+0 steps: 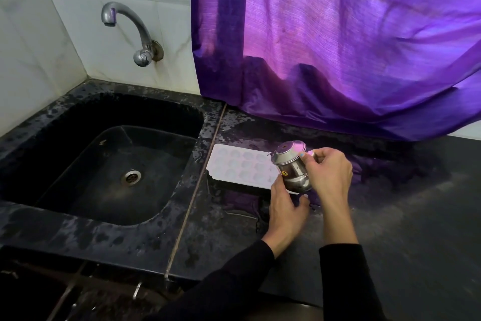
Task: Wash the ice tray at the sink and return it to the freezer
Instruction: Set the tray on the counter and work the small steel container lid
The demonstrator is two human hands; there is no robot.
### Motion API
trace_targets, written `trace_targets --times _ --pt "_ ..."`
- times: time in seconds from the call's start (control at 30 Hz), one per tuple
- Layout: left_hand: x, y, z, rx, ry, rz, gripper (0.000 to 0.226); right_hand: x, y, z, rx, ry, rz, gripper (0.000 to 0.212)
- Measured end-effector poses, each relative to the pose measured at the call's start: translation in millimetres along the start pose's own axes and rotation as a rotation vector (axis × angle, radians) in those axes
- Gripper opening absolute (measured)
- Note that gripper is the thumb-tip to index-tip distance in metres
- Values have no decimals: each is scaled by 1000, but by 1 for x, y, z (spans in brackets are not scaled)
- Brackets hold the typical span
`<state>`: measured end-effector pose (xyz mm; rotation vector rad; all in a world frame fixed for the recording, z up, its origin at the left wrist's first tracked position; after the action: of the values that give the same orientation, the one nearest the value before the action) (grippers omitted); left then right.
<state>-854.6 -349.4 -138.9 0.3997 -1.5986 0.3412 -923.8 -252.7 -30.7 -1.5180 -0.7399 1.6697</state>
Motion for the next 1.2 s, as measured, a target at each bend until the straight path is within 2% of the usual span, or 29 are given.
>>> trace_targets --times 0.37,0.87,1.2 --pt "5 -1 -5 -24 6 23 71 -2 -4 -5 -11 4 18 17" --pt "21 -16 -3 -20 136 53 76 3 -8 -7 -5 90 184 12" --pt "13 -25 5 -36 81 28 78 -21 1 -14 -22 47 121 12"
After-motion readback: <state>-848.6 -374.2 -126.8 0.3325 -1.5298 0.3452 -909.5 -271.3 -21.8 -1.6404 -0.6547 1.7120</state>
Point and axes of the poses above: each hand's wrist, its own z-axis towards the middle knuckle, its own y-axis out of the palm, x = y × z, the point moved 10 cm from there along z, towards the middle knuckle, and after that the axes turned 13 degrees about -z, right-handed, at the moved point
